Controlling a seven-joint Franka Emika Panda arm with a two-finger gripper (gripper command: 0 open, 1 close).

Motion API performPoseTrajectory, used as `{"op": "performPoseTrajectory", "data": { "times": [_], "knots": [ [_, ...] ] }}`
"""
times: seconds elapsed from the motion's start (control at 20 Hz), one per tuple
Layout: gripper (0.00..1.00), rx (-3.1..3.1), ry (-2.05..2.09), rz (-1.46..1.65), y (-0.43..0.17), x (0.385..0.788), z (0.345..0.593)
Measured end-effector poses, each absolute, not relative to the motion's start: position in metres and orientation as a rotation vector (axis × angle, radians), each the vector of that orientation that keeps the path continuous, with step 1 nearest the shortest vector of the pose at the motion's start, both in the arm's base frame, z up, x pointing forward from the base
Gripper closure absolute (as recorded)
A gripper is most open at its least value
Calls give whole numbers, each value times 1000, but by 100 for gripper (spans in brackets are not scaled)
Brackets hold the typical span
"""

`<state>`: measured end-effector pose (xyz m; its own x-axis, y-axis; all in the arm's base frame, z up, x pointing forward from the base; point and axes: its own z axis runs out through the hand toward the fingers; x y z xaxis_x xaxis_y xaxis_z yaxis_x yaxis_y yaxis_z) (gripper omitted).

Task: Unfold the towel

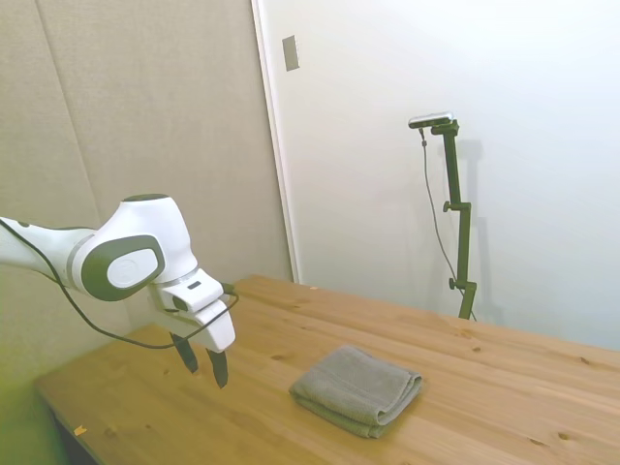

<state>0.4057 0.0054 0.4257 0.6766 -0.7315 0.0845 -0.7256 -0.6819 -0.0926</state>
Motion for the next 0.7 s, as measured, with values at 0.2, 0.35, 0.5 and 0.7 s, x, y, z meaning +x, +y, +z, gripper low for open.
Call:
{"op": "performPoseTrajectory", "data": {
  "times": [0.2,0.35,0.5,0.7],
  "knots": [
    [0,-2786,1283,-185,-13,412,432],
    [0,-2669,1428,-217,-96,427,449],
    [0,-2544,1564,-258,-209,436,465],
    [0,-2510,1532,-194,-264,453,468]
  ]
}}
